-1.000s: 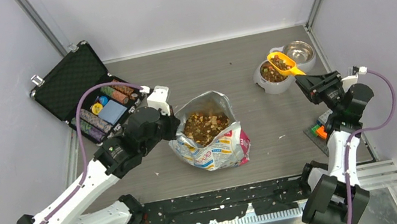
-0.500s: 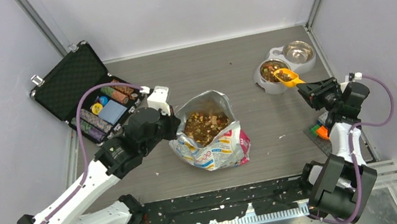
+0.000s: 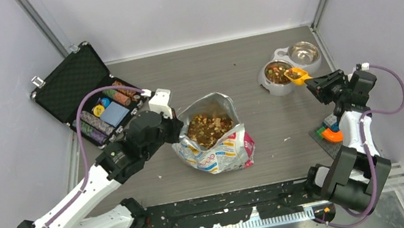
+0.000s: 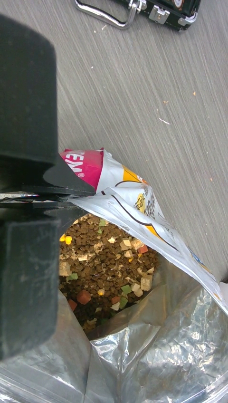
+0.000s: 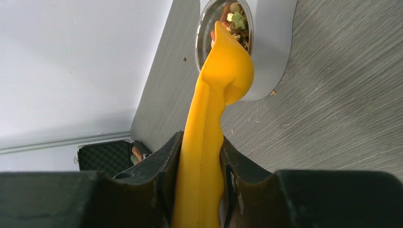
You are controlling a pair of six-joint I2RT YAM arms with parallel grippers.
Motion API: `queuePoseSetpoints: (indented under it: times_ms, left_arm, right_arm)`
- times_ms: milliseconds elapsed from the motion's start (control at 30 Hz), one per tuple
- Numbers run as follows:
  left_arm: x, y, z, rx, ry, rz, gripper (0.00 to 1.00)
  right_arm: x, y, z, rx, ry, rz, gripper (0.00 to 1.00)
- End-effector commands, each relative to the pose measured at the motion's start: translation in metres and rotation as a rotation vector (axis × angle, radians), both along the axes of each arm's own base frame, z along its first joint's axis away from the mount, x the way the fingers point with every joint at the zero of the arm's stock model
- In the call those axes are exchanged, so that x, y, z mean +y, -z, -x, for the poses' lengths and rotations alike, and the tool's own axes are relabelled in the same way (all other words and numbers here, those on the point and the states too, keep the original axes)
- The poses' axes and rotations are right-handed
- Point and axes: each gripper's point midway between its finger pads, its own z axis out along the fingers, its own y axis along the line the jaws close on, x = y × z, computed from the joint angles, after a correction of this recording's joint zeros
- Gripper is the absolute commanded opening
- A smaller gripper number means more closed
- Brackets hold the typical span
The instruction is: Serve the pet food
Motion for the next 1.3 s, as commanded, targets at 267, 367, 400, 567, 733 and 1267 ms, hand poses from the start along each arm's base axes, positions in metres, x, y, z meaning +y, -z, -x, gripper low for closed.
queuePoseSetpoints:
  times_ms: [267,367,400,567,733,1267]
  left_arm:
    - [-0.005,-0.024,-0.001,-0.068,0.007,0.086,0.0]
    - [-0.004,-0.025,-0.001,-0.073,0.005,0.089,0.0]
    - [-0.003,-0.025,-0.001,-0.074,0.004,0.087,0.0]
    - [-0.002,-0.025,0.0,-0.076,0.002,0.088,0.0]
    - [0.0,-0.025,0.0,-0.077,0.0,0.09,0.0]
    - [0.001,-0.028,0.004,-0.086,0.011,0.108,0.0]
  right_arm:
    - [-0.002,-0.021,-0.035,0.1,-0.029,0.205,0.05]
    - [-0.002,-0.025,-0.036,0.134,-0.039,0.246,0.05]
    - [0.0,-0.023,-0.035,0.152,-0.041,0.248,0.05]
    - [0.004,-0.031,-0.04,0.182,-0.066,0.282,0.05]
    - [0.006,-0.039,-0.042,0.22,-0.072,0.338,0.05]
    - [0.034,-0.051,-0.049,0.292,-0.133,0.53,0.05]
